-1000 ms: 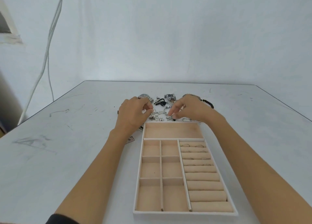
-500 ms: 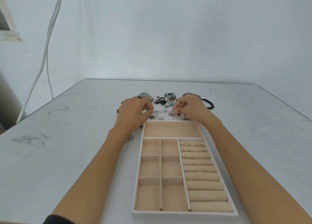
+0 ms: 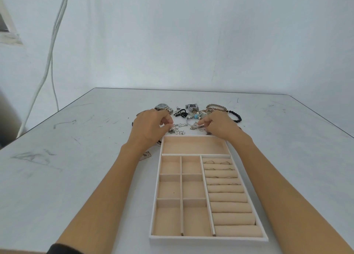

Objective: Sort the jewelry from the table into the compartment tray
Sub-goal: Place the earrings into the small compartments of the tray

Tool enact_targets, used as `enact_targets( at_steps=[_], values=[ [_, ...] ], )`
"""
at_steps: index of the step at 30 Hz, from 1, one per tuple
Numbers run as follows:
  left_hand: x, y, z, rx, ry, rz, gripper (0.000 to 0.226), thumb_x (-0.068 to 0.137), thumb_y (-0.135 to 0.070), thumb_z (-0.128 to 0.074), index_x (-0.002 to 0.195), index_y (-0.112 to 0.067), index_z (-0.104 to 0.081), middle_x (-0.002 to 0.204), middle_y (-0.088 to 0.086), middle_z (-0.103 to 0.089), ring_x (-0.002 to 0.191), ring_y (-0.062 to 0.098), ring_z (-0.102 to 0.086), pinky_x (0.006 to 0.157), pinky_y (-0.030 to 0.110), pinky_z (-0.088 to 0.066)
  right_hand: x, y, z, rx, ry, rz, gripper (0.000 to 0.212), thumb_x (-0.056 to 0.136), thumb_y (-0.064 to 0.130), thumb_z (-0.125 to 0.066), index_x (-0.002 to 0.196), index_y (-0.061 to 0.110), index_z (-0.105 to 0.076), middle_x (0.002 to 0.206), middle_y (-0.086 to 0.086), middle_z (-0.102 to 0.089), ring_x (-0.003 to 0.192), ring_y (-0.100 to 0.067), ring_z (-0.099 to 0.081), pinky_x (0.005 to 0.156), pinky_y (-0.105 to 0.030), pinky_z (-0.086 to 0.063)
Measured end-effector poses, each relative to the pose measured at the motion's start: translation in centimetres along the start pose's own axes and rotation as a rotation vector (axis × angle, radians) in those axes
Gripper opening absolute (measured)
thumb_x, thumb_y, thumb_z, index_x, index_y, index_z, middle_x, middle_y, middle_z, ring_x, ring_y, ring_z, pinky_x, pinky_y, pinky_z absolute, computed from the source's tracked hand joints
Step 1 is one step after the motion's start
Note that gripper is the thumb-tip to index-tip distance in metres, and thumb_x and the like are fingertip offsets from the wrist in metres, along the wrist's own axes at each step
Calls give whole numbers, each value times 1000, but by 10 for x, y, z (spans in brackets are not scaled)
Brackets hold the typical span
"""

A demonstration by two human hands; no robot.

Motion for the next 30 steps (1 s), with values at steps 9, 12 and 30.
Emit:
enact_targets(
  at_steps=[9, 12, 30],
  values=[
    [1, 6, -9, -73, 92, 51, 4, 83, -26, -68, 84, -29, -65, 82, -13, -66, 85, 7, -54, 63, 24, -36, -13, -10, 34, -43, -129, -70, 49, 74, -8, -43, 94, 27, -72, 98, 7, -68, 95, -17, -61, 73, -28, -48],
    [2, 3, -11, -65, 119, 32, 3, 83, -25, -68, 86, -27, -67, 80, -14, -66, 84, 6, -54, 61, 22, -35, -12, -22, 32, -66, -98, -122, 39, 76, -6, -54, 82, 29, -71, 100, 3, -70, 96, -19, -63, 73, -29, -46],
    [0, 1, -14, -90, 118, -17, 2, 86, -25, -66, 87, -26, -65, 82, -13, -64, 85, 6, -54, 68, 27, -40, -10, -25, 28, 32, -139, -92, 14, 83, 15, -69, 93, 24, -73, 76, 13, -62, 83, -11, -58, 70, -25, -40]
  ],
)
Point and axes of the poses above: each hand's wrist, its own x-axis towards the middle knuckle, its own z-axis out of the back of the hand, y = z × x, the point moved 9 cm from there along x, towards the middle knuckle
